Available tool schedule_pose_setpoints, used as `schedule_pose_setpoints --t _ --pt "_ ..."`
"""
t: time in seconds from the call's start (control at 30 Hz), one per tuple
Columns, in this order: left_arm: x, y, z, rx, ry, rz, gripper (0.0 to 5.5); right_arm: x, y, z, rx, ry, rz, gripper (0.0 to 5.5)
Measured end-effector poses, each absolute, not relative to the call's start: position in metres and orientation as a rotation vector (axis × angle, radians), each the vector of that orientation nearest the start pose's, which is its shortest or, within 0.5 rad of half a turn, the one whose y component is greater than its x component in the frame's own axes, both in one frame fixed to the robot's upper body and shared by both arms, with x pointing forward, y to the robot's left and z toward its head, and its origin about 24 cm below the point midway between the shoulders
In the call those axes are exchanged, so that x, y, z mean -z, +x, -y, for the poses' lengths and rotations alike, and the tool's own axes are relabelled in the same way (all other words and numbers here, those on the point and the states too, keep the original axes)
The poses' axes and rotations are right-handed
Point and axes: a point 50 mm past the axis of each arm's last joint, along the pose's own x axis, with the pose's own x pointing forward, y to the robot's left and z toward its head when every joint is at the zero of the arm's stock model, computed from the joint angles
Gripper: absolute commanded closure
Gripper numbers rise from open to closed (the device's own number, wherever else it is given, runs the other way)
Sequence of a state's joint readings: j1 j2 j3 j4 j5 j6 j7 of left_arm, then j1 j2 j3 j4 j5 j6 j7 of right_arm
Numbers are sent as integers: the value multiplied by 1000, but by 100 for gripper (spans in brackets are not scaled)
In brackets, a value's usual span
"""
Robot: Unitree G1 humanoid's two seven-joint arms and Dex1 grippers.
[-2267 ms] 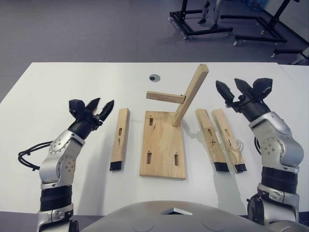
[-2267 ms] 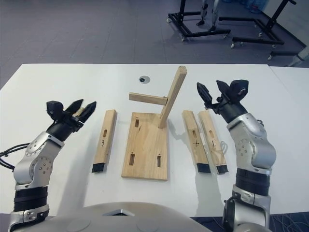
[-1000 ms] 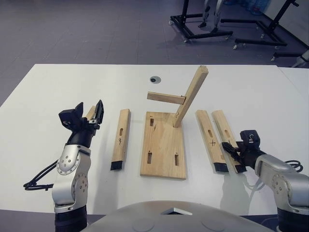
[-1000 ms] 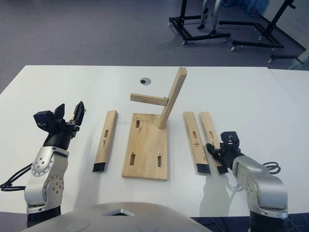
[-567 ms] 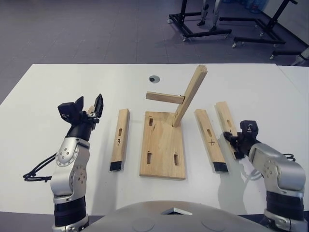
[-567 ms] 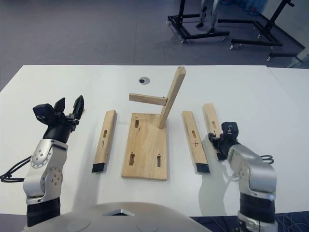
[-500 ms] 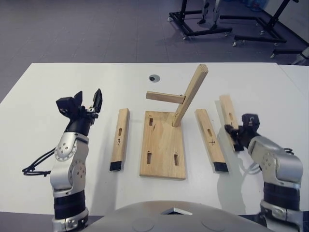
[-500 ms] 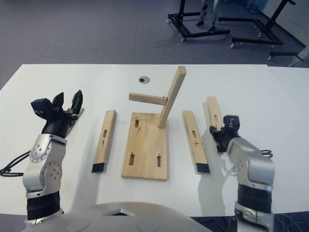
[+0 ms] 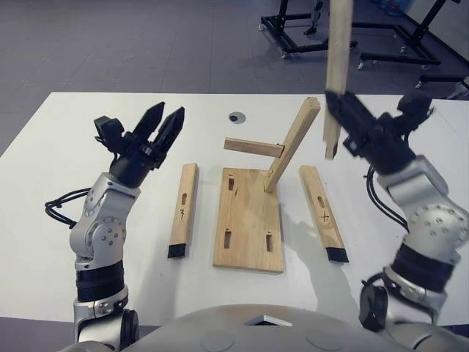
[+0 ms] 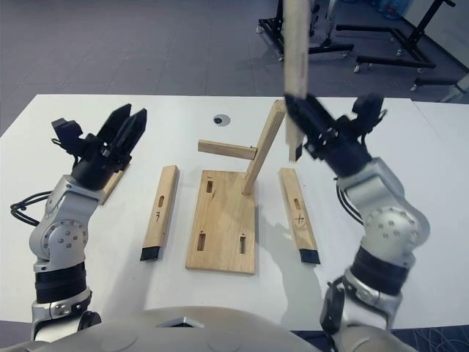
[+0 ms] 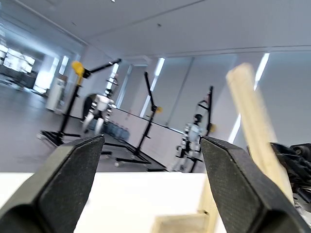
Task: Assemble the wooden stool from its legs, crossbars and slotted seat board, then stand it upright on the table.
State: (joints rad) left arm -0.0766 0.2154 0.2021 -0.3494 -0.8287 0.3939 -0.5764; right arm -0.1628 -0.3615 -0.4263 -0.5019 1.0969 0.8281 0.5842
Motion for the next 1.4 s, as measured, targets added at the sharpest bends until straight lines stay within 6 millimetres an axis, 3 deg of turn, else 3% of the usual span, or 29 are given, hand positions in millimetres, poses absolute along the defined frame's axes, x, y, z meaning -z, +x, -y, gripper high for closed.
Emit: schedule_pose_setpoints --t 0.17,0.27,0.5,0.6,0.87,1.1,1.4 --pt "-132 239 -165 826 -514 183 191 -156 214 160 -1071 474 13 350" --pt "-132 237 -162 899 -510 167 191 -151 213 149 -1146 475 9 350" --pt "-139 229 -153 1155 -730 82 191 -149 227 120 -1364 435 7 350" --pt "-142 235 -147 1176 -772 42 191 -144 231 115 -1381 446 -7 350" --pt "-146 228 -145 1243 -860 22 191 -148 232 105 -1446 497 46 350" --pt "-149 222 -140 1300 -865 21 191 -149 237 111 -1438 592 29 350" --pt "-146 227 -128 1319 -832 7 191 -142 229 103 -1514 516 -58 350"
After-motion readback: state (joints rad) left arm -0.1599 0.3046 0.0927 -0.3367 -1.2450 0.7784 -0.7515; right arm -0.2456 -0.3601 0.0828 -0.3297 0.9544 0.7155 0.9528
